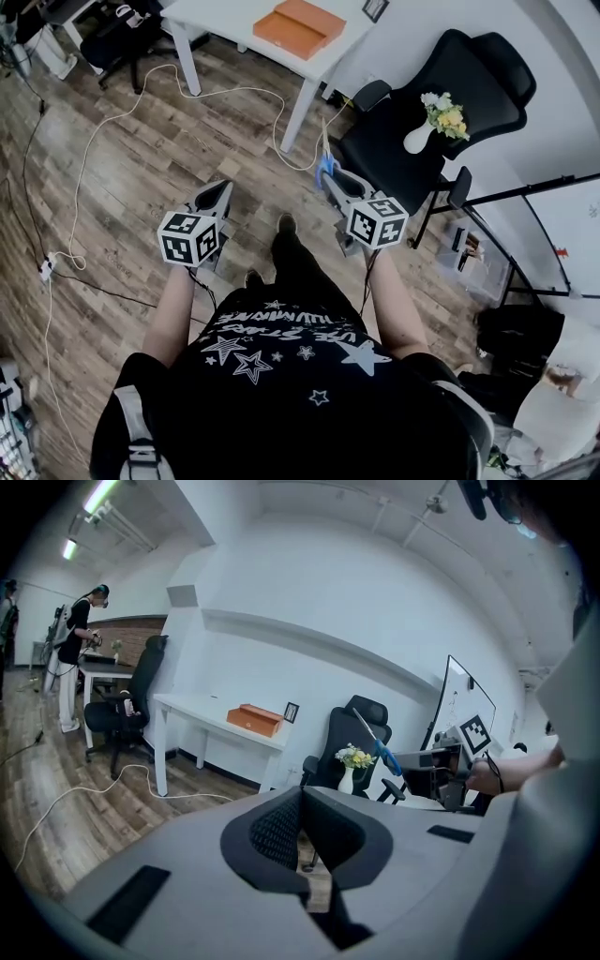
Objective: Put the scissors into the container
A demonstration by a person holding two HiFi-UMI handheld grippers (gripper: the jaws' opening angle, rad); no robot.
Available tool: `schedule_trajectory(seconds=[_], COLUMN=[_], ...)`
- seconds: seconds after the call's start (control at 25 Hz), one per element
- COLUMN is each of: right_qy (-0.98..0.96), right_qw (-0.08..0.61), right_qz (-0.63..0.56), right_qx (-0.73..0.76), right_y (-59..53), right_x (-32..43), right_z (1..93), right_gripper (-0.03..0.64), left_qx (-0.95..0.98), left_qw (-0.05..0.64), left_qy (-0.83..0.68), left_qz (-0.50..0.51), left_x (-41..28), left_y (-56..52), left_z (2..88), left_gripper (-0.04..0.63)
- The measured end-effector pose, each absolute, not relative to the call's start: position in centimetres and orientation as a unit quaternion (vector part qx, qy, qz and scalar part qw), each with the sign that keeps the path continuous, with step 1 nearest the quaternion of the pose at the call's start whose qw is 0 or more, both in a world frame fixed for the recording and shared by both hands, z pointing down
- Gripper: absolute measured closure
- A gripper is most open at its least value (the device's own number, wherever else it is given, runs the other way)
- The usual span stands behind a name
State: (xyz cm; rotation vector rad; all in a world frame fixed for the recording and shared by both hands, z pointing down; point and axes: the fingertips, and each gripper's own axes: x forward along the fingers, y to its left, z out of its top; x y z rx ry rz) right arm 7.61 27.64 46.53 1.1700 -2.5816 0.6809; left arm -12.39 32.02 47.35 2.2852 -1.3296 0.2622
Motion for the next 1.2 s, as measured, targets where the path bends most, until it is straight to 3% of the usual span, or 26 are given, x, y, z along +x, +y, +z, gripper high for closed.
schedule_trajectory(seconds=[0.64,1.2], right_qy=[-0.897,-0.904], right_qw=[0.108,0.120], right_qz=[0.244,0.240], right_qx=[0.352,0.333], right_y=[6.7,-12.5], right_x=[5.0,8.0], right_z=[48.5,48.8], right_gripper=[0.515,0.515], left_qx=[0.819,0.809], left_qw=[0.232,0.233], left_qy=[-0.511,-0.525], left_qz=[0.115,0.124], left_x=[-13.1,-9.8], left_y=[13.3,-5.6], left_z=[48.0,47.4], left_gripper=[0.577,0.577])
